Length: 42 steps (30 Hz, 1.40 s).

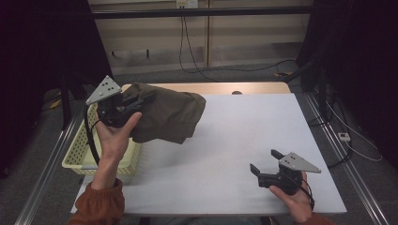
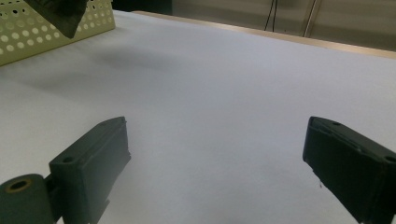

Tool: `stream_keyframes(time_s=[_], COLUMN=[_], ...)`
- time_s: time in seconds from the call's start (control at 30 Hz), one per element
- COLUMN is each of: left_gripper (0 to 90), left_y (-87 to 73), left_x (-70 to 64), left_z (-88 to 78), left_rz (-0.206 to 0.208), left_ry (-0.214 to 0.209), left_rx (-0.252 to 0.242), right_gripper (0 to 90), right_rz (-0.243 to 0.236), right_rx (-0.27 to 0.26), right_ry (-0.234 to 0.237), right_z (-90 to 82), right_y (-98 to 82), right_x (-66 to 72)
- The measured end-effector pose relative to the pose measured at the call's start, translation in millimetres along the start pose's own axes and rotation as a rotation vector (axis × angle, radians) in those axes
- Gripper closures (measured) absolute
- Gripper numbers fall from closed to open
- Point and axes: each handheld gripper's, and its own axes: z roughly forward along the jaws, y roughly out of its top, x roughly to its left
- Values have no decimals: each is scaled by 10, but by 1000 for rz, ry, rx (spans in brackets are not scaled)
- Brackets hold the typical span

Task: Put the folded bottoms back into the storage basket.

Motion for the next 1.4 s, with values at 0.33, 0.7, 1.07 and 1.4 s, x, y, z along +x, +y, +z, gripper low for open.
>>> stream_keyframes(time_s=[0.33, 0.7, 1.07, 1.4], left_gripper=[863, 863, 864, 863], left_y=[50, 94, 134, 134], left_x=[41, 144, 206, 235], left_z=[-161, -348, -518, -632], left_rz=[26, 25, 28, 16], left_ry=[37, 61, 87, 107], left_rx=[-28, -52, -77, -90], right_gripper=[71, 71, 71, 71], right_rz=[1, 0, -2, -1], right_rx=[-3, -3, -2, -2], right_ry=[1, -3, -4, -2], right_z=[-8, -12, -12, -14], right_y=[3, 2, 2, 2], right_x=[2, 1, 3, 4])
